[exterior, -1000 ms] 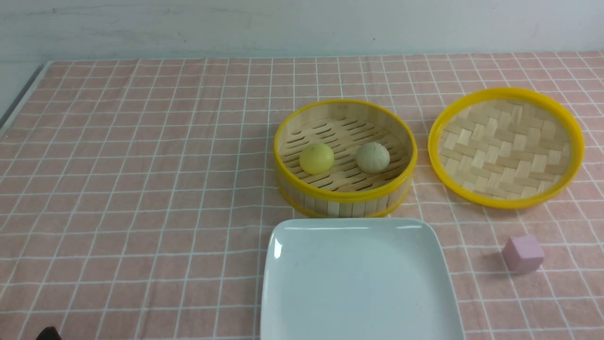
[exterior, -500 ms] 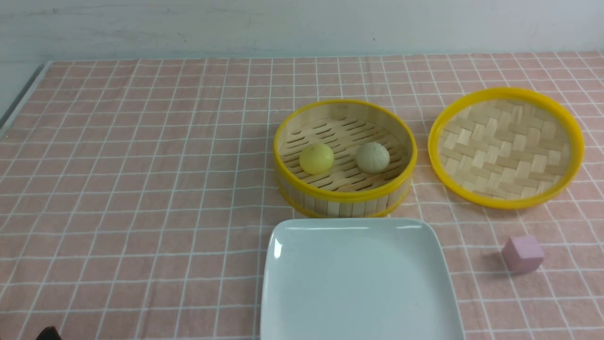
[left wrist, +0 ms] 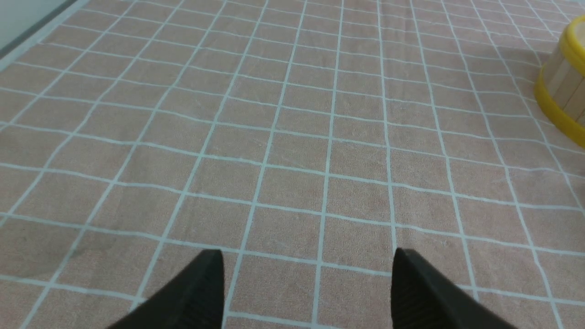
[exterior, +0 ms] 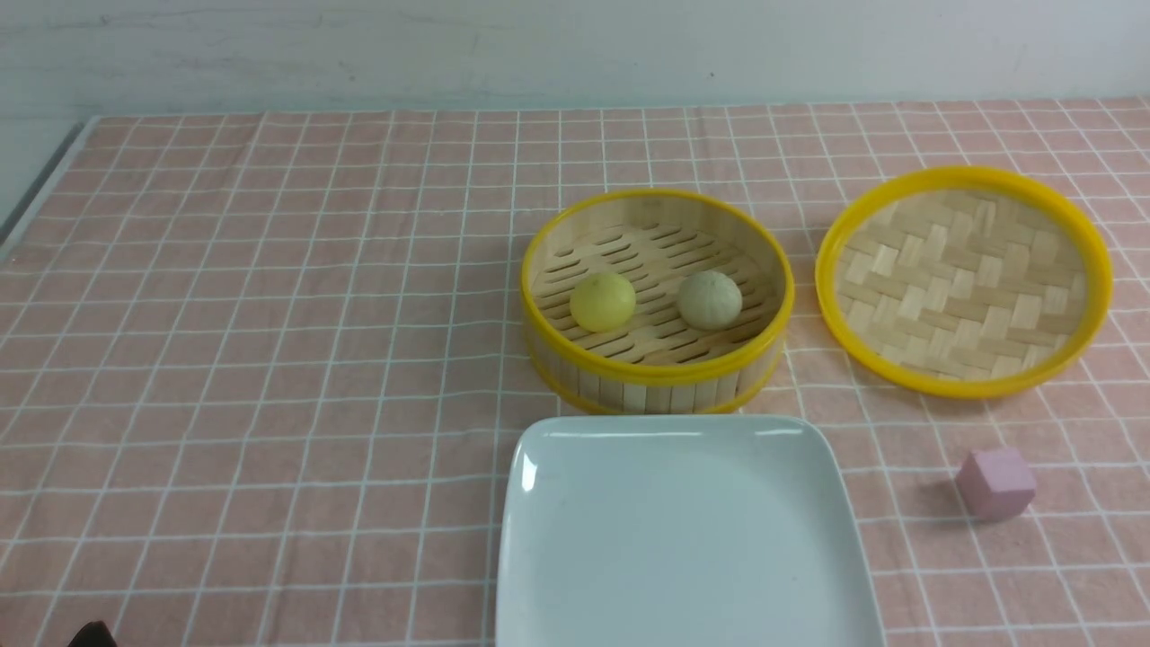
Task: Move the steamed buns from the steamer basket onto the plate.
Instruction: Use the right arm to grab the steamed stuffed bun that is closest to it
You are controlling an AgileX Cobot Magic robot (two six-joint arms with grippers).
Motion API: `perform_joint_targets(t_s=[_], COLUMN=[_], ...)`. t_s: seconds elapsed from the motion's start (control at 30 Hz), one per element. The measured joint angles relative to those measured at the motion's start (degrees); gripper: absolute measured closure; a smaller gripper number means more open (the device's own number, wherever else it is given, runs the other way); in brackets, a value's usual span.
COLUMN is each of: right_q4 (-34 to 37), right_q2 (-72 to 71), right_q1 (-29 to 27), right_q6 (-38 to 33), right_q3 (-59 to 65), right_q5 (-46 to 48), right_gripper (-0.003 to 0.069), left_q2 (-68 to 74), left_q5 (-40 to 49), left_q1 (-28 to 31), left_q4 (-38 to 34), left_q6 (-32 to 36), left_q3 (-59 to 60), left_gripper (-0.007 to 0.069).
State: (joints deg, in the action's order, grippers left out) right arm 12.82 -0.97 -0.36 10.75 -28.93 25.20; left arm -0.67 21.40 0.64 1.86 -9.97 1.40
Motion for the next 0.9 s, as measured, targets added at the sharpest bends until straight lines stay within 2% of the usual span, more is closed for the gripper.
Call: perform_joint_targets(t_s=[0.33,0.67,0.9], right_q4=[0.0,-0.05,-0.05], right_q2=[0.0,0.0,0.0], right_q1=[0.0,0.0,0.0], right_q6=[0.0,0.0,0.0], right_q3=[0.05,0.1,0.1], right_q5=[0.12,1.53,5.19], right_gripper=[0.0216,0.0216,0.0216], left_q2=[0.0,0.0,0.0], left_q5=[-0.19,-5.52,-11.69], left_q1=[0.0,0.0,0.0], left_q4=[0.35,-1.86,-9.19], left_q6=[0.0,0.0,0.0], left_q3=[0.0,0.18,0.18], left_gripper=[0.013,0.013,0.013])
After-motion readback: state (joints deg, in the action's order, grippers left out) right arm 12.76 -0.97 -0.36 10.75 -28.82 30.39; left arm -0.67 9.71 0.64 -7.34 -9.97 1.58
